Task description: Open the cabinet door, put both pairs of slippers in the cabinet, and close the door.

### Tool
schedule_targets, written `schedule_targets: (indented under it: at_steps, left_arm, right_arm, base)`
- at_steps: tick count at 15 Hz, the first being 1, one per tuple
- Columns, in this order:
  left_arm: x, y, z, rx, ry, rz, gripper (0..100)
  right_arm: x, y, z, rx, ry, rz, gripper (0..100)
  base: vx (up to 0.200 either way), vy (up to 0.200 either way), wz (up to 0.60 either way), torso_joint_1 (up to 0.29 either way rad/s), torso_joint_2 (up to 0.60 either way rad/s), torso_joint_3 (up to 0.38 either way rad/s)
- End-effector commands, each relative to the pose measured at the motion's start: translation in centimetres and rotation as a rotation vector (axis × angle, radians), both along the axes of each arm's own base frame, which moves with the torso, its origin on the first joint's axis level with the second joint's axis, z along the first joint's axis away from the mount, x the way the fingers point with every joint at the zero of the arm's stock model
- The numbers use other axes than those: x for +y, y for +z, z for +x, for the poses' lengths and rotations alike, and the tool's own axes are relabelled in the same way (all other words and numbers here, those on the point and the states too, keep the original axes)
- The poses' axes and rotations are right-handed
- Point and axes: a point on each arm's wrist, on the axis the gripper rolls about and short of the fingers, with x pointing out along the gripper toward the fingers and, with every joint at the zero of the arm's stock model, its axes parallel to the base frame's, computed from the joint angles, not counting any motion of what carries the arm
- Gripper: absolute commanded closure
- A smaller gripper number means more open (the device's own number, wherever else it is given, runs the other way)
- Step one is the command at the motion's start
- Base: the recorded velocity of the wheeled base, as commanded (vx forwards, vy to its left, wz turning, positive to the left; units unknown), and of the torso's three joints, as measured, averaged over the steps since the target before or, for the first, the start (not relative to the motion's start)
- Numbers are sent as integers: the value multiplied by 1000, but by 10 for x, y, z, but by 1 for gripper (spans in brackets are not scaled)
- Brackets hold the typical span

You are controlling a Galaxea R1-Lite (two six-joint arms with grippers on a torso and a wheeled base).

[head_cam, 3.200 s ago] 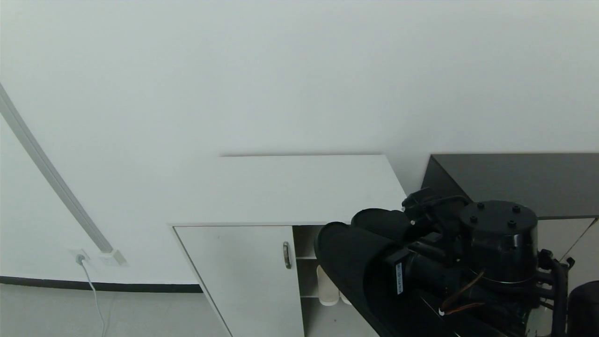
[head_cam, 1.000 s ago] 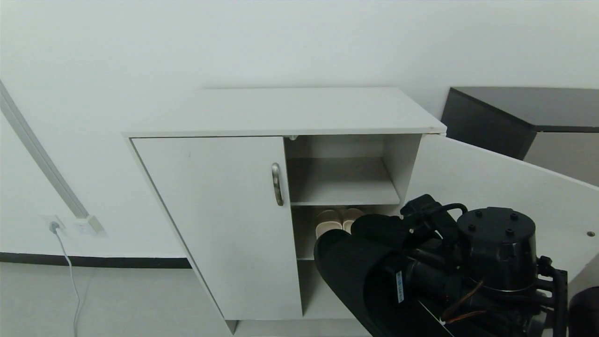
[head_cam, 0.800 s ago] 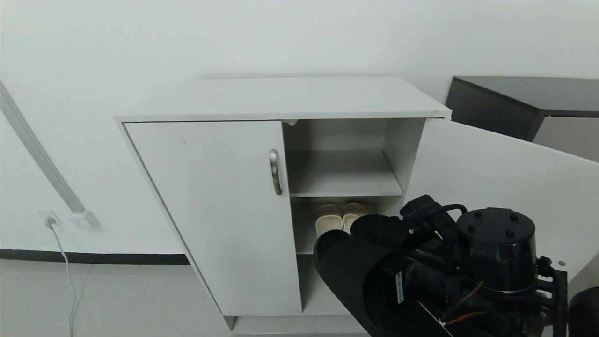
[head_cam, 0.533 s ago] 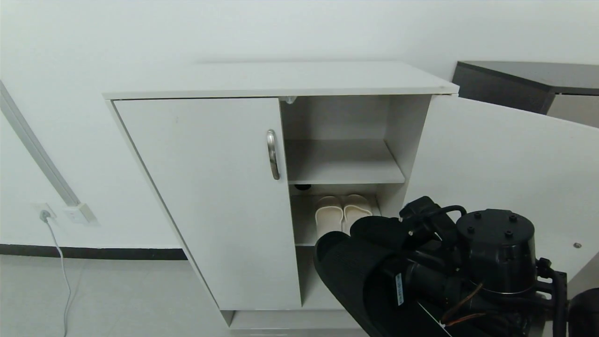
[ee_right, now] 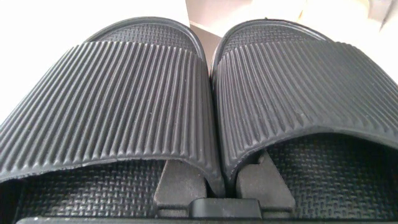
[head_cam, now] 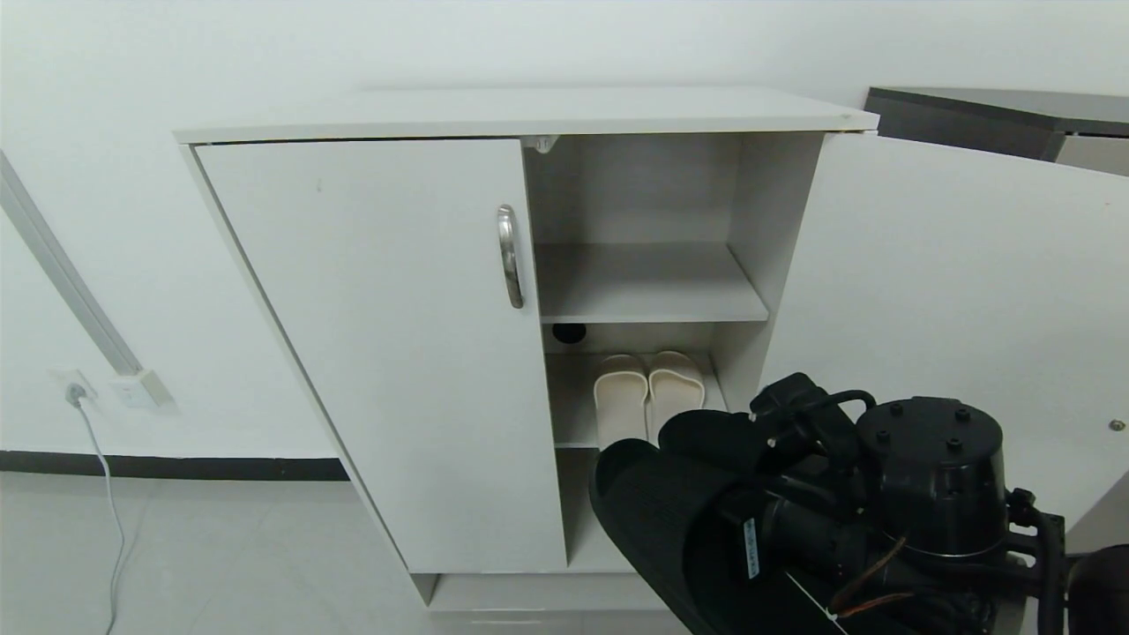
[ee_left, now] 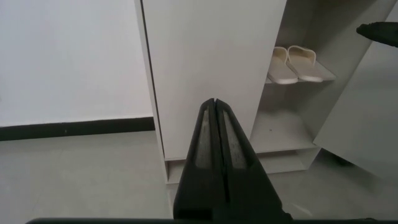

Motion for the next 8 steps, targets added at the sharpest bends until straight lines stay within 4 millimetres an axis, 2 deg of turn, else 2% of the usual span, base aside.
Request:
schedule_targets:
  at_steps: [1,5,8]
  left_arm:
    - [0,0,0,0,0,0,100]
    - [0,0,0,0,-1,0,100]
    - [0,0,0,0,0,0,100]
  right_arm:
    - [1,-1,0,2,0,-4,100]
    - [0,-4,-1,5,-2,-17,100]
    - [6,-11,3,-74,6,-12,100]
  base:
    - [0,0,0,0,0,0]
    - [0,0,0,0,0,0]
    - [0,0,0,0,0,0]
